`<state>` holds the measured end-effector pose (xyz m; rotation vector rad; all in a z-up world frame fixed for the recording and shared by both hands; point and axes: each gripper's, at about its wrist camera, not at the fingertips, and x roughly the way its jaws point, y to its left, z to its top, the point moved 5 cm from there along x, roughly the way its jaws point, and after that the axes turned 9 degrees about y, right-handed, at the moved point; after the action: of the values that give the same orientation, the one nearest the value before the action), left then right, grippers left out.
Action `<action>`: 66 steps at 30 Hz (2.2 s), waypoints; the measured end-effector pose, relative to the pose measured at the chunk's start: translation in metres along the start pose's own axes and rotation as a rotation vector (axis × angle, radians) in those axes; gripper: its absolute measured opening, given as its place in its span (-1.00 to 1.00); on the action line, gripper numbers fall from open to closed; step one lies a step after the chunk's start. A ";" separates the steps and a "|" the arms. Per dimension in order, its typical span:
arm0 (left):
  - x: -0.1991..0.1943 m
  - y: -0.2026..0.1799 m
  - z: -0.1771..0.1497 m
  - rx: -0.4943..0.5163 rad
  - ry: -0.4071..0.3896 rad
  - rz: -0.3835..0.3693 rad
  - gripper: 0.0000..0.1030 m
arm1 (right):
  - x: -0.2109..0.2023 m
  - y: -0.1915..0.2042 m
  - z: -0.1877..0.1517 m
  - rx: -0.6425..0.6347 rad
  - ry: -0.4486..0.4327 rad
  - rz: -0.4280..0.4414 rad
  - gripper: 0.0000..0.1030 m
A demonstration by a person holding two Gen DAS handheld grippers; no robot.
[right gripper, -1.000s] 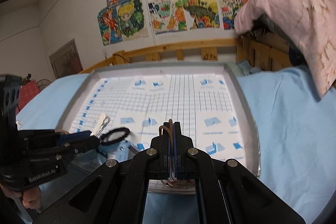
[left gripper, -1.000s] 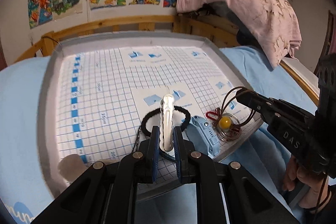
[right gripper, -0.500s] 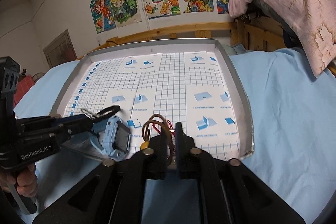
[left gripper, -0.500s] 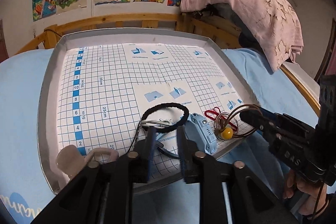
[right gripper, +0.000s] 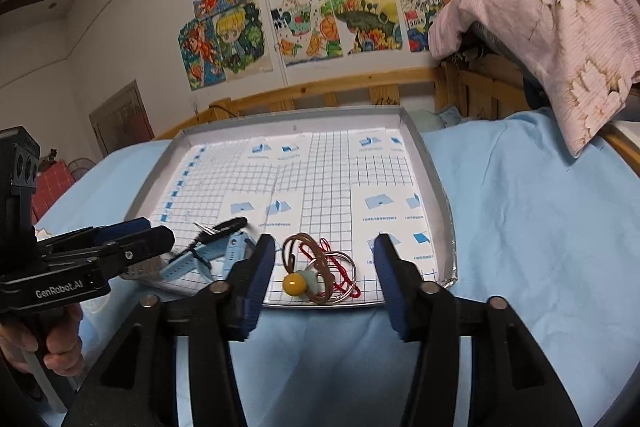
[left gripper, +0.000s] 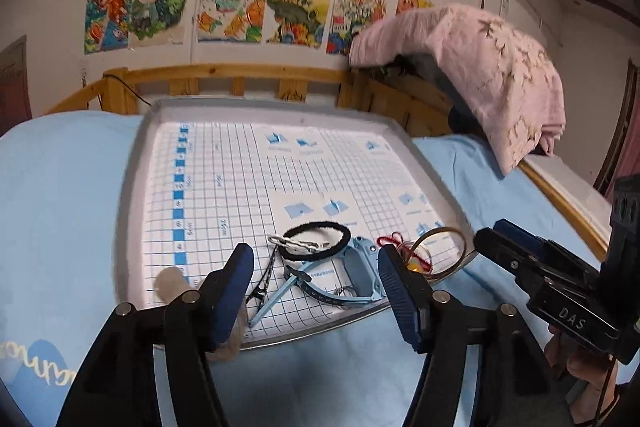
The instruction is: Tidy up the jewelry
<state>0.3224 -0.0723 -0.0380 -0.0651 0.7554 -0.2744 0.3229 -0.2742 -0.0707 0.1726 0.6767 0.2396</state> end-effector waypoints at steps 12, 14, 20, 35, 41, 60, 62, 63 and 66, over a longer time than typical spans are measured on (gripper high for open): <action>-0.085 0.003 -0.015 -0.024 -0.236 0.041 0.99 | -0.082 0.016 -0.005 0.010 -0.225 0.066 0.61; -0.097 0.002 -0.018 -0.021 -0.262 0.053 0.99 | -0.094 0.018 -0.006 0.007 -0.248 0.077 0.74; -0.134 -0.004 -0.028 0.005 -0.318 0.097 1.00 | -0.125 0.026 -0.016 0.003 -0.301 0.093 0.95; -0.209 -0.001 -0.068 -0.019 -0.358 0.186 1.00 | -0.196 0.055 -0.049 -0.052 -0.351 0.063 0.97; -0.216 0.004 -0.088 -0.033 -0.351 0.208 1.00 | -0.208 0.065 -0.067 -0.067 -0.337 0.062 0.97; -0.206 0.010 -0.093 -0.042 -0.340 0.223 1.00 | -0.200 0.066 -0.076 -0.070 -0.320 0.056 0.97; -0.206 0.010 -0.093 -0.045 -0.339 0.220 1.00 | -0.200 0.066 -0.076 -0.070 -0.319 0.056 0.97; -0.206 0.010 -0.093 -0.045 -0.339 0.220 1.00 | -0.200 0.067 -0.076 -0.070 -0.320 0.056 0.97; -0.206 0.010 -0.092 -0.043 -0.340 0.222 1.00 | -0.200 0.066 -0.077 -0.072 -0.319 0.058 0.97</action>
<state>0.1184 -0.0035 0.0306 -0.0654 0.4251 -0.0327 0.1129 -0.2592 0.0054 0.1571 0.3458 0.2841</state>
